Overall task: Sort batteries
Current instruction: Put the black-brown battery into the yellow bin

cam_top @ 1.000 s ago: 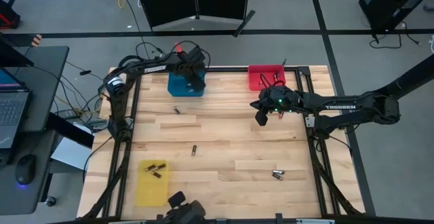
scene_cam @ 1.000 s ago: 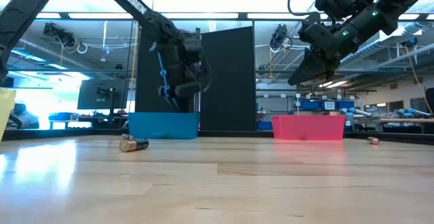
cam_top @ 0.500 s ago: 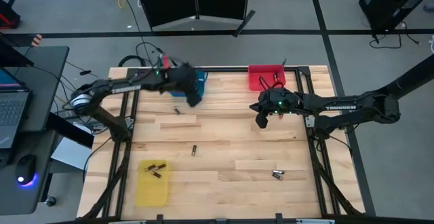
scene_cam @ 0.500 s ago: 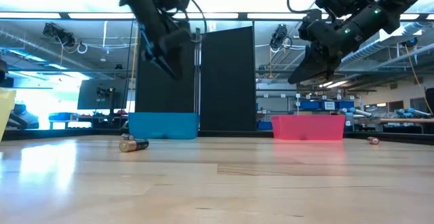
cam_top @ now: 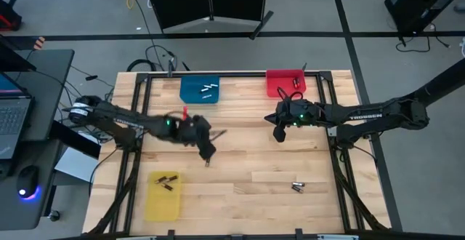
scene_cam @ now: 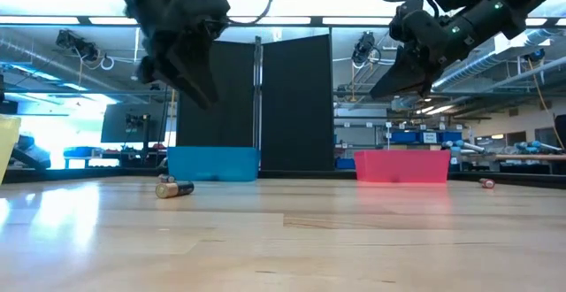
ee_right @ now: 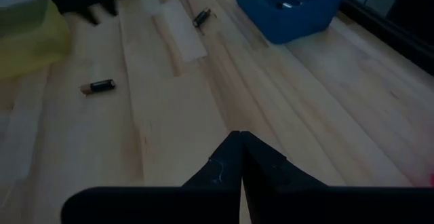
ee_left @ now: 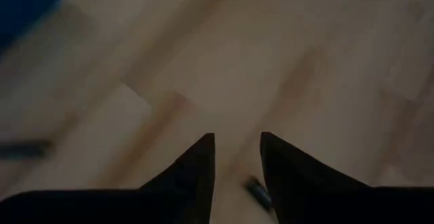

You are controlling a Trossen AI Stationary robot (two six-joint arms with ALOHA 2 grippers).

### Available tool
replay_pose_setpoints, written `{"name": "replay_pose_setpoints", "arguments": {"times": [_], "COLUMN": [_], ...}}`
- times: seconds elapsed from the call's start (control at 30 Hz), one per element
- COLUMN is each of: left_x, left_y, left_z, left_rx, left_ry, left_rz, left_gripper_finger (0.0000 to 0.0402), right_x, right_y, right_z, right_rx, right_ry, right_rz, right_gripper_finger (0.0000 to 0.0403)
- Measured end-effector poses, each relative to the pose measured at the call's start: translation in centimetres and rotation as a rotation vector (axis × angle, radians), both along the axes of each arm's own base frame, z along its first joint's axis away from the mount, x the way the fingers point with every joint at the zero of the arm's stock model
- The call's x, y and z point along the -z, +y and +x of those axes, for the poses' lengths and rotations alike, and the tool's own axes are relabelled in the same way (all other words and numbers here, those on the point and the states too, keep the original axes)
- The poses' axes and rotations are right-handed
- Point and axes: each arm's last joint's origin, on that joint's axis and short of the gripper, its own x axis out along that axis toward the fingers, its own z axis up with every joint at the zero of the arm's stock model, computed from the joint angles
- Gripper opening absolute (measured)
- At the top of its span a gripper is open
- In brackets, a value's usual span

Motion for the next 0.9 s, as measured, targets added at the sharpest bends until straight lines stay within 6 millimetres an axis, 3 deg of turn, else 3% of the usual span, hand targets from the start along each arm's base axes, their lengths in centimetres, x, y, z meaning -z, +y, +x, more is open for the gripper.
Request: {"name": "replay_pose_setpoints", "arguments": {"times": [0.17,0.3,0.5,0.9], "left_x": [1.7,3.8,6.0,8.0], "left_y": [-4.1,-6.0,-7.2,-8.1], "left_z": [0.5,1.0,1.7,3.9], "left_rx": [-0.068,-0.14,-0.263,-0.315], "left_ry": [-0.025,-0.001,0.031,0.14], "left_rz": [-0.076,-0.129,-0.124,-0.056], "left_gripper_finger": [0.0127,0.0127,0.0127,0.0127], "right_x": [0.0,-0.1,0.0,0.1], "right_y": [0.3,0.3,0.5,1.0], "right_z": [0.1,0.1,0.1,0.1], "right_rx": [-0.019,-0.027,-0.053,-0.128], "right_ry": [0.001,0.0,0.017,0.028], "right_rz": [-0.015,-0.024,-0.045,-0.035], "right_gripper_finger": [0.0016,0.0016,0.0016,0.0016]}}
